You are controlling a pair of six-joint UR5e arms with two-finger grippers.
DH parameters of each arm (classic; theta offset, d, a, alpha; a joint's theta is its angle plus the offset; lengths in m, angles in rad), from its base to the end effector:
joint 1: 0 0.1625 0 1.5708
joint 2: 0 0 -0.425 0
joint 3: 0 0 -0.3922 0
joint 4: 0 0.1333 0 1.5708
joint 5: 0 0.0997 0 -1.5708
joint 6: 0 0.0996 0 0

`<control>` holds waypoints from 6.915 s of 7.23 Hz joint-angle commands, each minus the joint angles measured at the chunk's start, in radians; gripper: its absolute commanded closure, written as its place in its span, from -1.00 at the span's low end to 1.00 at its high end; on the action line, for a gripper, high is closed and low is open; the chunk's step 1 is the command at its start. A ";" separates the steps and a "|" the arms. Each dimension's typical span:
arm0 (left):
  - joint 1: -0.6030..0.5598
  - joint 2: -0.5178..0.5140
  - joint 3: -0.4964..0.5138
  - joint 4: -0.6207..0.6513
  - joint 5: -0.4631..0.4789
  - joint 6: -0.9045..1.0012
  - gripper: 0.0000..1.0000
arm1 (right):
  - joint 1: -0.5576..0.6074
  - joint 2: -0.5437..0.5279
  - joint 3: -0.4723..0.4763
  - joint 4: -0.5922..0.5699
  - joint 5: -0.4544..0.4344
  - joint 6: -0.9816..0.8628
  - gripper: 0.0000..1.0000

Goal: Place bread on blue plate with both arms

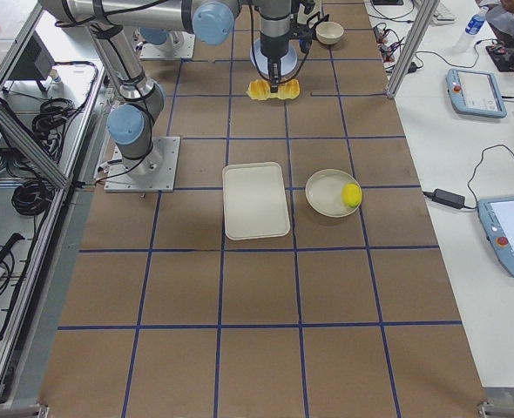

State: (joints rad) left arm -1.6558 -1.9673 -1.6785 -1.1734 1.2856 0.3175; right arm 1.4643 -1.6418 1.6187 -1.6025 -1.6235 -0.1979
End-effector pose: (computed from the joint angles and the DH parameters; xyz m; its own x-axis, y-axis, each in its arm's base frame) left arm -0.2114 -0.5806 0.2594 -0.8844 0.3583 0.2990 0.3795 0.9251 0.0140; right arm 0.0777 -0.4779 0.5016 -0.9941 -0.0883 0.0623 -0.0911 0.9949 -0.0434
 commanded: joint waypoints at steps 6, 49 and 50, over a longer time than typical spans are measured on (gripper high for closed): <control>-0.016 -0.057 0.031 0.180 -0.002 -0.095 -1.00 | 0.261 0.147 -0.028 -0.088 -0.032 0.306 0.93; 0.074 0.352 0.183 -0.459 0.314 -0.288 -1.00 | 0.149 0.068 -0.138 0.151 -0.006 0.261 -0.99; 0.070 0.360 0.180 -0.459 0.313 -0.276 -1.00 | 0.151 0.068 -0.137 0.151 -0.006 0.262 -0.99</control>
State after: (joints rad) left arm -1.5829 -1.6153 -1.4958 -1.6320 1.6001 0.0311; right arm 1.6148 -1.5739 1.4807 -1.4513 -1.6289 0.0632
